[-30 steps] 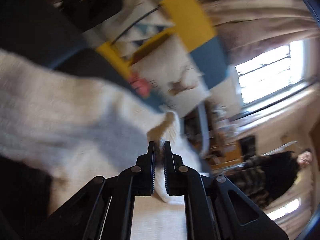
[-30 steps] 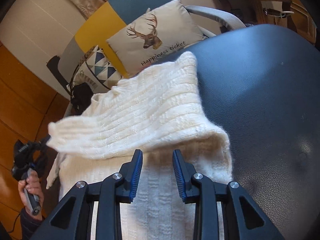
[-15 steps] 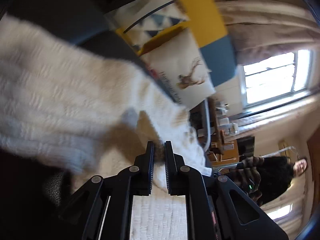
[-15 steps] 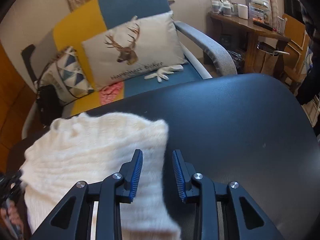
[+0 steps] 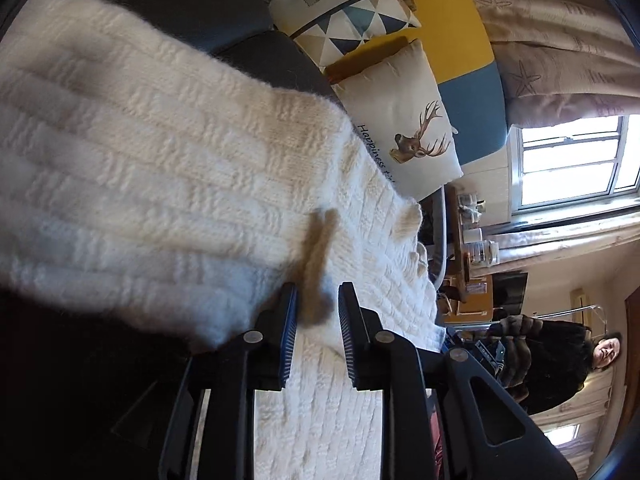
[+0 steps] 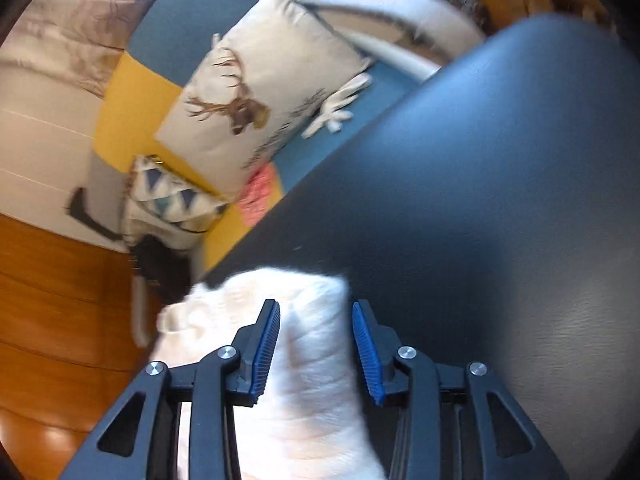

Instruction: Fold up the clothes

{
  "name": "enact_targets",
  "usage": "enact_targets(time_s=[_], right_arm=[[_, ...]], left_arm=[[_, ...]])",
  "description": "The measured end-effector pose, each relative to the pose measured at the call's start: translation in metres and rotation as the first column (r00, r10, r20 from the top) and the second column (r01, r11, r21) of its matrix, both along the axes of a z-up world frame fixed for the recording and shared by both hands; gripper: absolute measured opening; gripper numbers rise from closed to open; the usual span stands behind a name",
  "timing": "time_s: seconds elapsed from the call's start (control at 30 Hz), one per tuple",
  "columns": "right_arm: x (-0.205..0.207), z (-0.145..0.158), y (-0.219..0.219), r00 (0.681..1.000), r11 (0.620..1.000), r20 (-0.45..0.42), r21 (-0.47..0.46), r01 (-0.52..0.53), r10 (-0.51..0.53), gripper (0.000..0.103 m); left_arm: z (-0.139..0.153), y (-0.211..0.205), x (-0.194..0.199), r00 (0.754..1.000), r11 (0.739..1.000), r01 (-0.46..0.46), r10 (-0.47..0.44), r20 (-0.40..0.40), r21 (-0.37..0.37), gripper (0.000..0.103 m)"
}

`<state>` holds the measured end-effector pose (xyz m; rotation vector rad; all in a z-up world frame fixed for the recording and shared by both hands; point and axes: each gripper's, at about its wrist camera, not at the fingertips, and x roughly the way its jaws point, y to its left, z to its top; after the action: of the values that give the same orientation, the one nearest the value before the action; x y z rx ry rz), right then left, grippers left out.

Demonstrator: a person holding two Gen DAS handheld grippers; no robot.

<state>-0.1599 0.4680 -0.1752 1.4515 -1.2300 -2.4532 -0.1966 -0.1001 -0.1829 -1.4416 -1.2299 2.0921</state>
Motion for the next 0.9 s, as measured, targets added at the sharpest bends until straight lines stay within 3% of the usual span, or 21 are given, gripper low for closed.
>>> enact_targets(time_s=[0.07, 0.1, 0.13, 0.2, 0.3, 0.37, 0.4, 0.43, 0.47, 0.6, 0.8, 0.9], right_arm=[[-0.007, 0.002, -0.009, 0.999, 0.997, 0.008, 0.066, -0.044, 0.043, 0.016], [-0.01, 0.009, -0.016, 0.998, 0.99, 0.006, 0.125, -0.068, 0.068, 0.013], [-0.009, 0.023, -0.024, 0.995, 0.977, -0.023, 0.19, -0.092, 0.098, 0.012], [-0.007, 0.051, -0.042, 0.985, 0.938, -0.072, 0.321, -0.129, 0.16, 0.012], [-0.013, 0.062, -0.059, 0.976, 0.85, -0.045, 0.501, -0.161, 0.212, 0.012], [-0.02, 0.048, -0.063, 0.973, 0.826, 0.015, 0.526, -0.202, 0.229, 0.018], [-0.023, 0.042, -0.064, 0.972, 0.82, 0.034, 0.532, -0.213, 0.231, 0.02], [-0.021, 0.042, -0.06, 0.977, 0.833, 0.021, 0.518, -0.192, 0.212, 0.027], [-0.018, 0.043, -0.056, 0.982, 0.847, 0.001, 0.504, -0.166, 0.191, 0.027], [0.011, 0.071, -0.046, 0.983, 0.889, -0.135, 0.455, -0.05, 0.125, 0.029], [0.048, 0.092, -0.069, 0.965, 0.912, -0.152, 0.386, -0.141, 0.214, 0.03], [0.064, 0.096, -0.092, 0.955, 0.91, -0.142, 0.368, -0.192, 0.259, 0.03]], left_arm=[[0.001, 0.004, 0.0, 1.0, 0.999, 0.007, -0.007, -0.004, -0.04, 0.021], [0.009, 0.004, 0.004, 0.999, 0.996, 0.011, -0.015, -0.04, -0.09, 0.017], [0.02, 0.004, 0.011, 0.995, 0.991, 0.005, -0.018, -0.1, -0.13, 0.007], [0.043, 0.002, 0.025, 0.974, 0.979, -0.018, -0.028, -0.226, -0.201, 0.006], [0.033, -0.002, 0.023, 0.988, 0.972, -0.016, -0.022, -0.155, -0.233, 0.004], [0.019, -0.004, 0.02, 0.997, 0.971, -0.001, -0.019, -0.08, -0.239, 0.005], [0.012, -0.009, 0.02, 0.999, 0.982, 0.005, -0.014, -0.045, -0.191, 0.006], [0.009, -0.016, 0.021, 1.0, 0.99, -0.008, 0.004, -0.03, -0.143, 0.009], [0.01, -0.021, 0.022, 0.999, 0.993, -0.025, 0.022, -0.028, -0.116, 0.014], [0.023, -0.029, 0.01, 0.998, 0.99, -0.041, 0.034, -0.054, -0.133, 0.023], [0.026, -0.003, -0.022, 0.997, 0.982, 0.061, -0.069, -0.042, -0.181, 0.023], [0.015, 0.006, -0.032, 0.994, 0.983, 0.105, -0.105, 0.007, -0.15, 0.024]])
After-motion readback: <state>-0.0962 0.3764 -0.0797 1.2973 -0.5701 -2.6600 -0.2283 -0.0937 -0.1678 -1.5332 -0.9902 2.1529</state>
